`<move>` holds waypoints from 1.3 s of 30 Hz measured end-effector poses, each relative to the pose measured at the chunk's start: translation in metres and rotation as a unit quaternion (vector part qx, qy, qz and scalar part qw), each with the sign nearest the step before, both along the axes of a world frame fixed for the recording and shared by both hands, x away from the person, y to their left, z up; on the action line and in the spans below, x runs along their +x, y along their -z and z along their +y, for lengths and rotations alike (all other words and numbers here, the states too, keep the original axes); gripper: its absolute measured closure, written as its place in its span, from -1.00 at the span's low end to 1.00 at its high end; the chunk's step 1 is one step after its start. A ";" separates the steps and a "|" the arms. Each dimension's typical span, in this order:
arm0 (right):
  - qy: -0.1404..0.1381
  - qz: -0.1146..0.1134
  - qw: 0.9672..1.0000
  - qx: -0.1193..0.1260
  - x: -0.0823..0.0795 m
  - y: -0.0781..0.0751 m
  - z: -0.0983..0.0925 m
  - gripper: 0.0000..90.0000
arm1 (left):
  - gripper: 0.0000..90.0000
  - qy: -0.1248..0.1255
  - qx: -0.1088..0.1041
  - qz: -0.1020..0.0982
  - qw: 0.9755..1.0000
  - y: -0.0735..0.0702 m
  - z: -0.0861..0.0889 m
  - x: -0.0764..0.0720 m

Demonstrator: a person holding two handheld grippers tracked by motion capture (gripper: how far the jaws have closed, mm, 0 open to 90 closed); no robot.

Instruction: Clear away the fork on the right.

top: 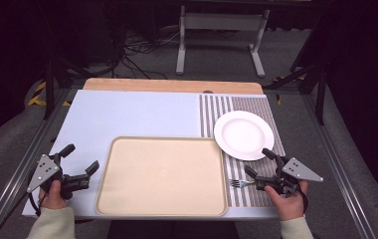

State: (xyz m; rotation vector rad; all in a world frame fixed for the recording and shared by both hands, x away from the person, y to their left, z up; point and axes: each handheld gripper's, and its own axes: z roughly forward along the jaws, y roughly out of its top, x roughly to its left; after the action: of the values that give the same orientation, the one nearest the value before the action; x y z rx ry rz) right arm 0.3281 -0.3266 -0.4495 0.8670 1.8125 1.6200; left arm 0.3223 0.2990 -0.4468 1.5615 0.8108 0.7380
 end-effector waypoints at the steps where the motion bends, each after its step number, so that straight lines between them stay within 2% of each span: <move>1: 0.000 -0.001 1.000 -0.001 0.000 0.000 0.000 -0.86 | -0.99 0.000 0.000 0.000 1.000 0.000 0.000 0.000; 2: 0.000 -0.001 1.000 0.000 0.000 0.000 0.000 -0.87 | -0.99 0.000 0.010 -0.002 1.000 -0.001 -0.001 0.000; 5: -0.002 0.001 1.000 0.003 -0.001 0.000 0.000 -0.87 | -0.99 0.000 0.012 -0.003 1.000 -0.001 -0.002 0.000; 13: -0.005 0.007 1.000 -0.001 -0.002 -0.002 0.002 -0.87 | -0.99 -0.002 0.002 -0.004 1.000 -0.001 0.000 0.001; 20: -0.010 0.012 1.000 0.000 -0.003 -0.004 0.004 -0.86 | -0.99 0.001 0.009 -0.002 1.000 -0.001 -0.002 0.001; 23: -0.006 0.018 1.000 -0.017 0.001 -0.012 0.010 -0.85 | -0.99 -0.001 0.011 -0.001 1.000 -0.001 -0.002 0.002; 29: -0.018 0.027 0.999 -0.022 0.009 -0.024 0.021 -0.86 | -0.99 -0.002 0.011 -0.003 1.000 -0.002 -0.001 0.001; 32: -0.028 0.034 0.998 -0.037 0.012 -0.028 0.026 -0.87 | -0.99 -0.004 0.011 -0.002 1.000 -0.002 0.000 0.001; 35: -0.038 0.044 0.997 -0.051 0.014 -0.030 0.030 -0.88 | -0.99 -0.004 0.011 -0.001 1.000 -0.002 0.001 0.001; 37: -0.051 0.057 0.995 -0.062 0.015 -0.030 0.031 -0.90 | -0.99 -0.005 0.011 0.000 1.000 -0.003 0.001 0.001; 39: -0.066 0.062 0.993 -0.075 0.017 -0.031 0.032 -0.91 | -0.99 -0.007 0.010 -0.002 1.000 -0.003 0.001 0.001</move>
State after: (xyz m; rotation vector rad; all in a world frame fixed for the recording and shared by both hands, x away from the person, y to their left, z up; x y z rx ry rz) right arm 0.3452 -0.2946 -0.4187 0.8106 2.0878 1.5147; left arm 0.3230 0.3003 -0.4441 1.5740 0.8139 0.7606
